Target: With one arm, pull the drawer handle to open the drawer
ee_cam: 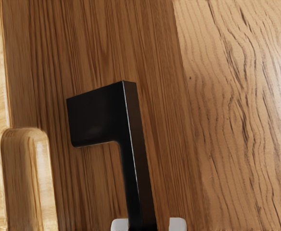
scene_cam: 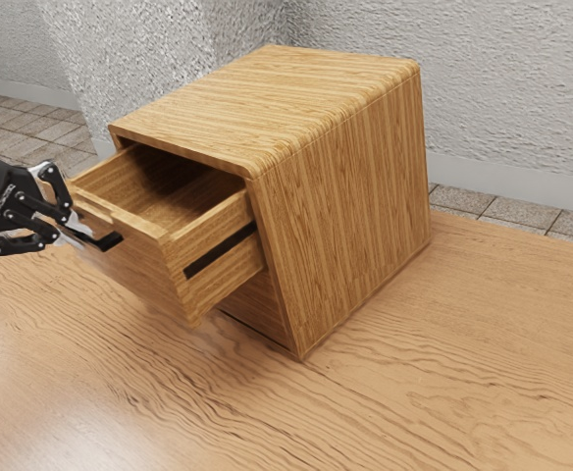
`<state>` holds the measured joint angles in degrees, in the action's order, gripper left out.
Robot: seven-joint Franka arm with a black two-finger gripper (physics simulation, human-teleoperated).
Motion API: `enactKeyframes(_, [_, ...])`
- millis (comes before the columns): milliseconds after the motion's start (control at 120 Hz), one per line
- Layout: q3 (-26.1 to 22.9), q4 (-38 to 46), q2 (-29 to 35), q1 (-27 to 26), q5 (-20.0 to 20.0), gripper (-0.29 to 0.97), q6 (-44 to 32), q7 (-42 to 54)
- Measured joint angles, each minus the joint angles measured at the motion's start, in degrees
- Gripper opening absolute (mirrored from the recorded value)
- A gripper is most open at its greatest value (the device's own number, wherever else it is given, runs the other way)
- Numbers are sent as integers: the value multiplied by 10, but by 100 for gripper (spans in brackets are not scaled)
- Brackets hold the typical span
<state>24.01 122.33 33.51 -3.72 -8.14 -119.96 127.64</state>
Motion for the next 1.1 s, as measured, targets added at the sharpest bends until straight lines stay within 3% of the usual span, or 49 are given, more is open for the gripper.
enactKeyframes(167, [25, 27, 36, -18, 23, -11, -5, 2])
enactKeyframes(467, [28, 56, 68, -37, 54, -11, -8, 8])
enactKeyframes(1100, [47, 98, 157, -38, 112, -10, 11, -19])
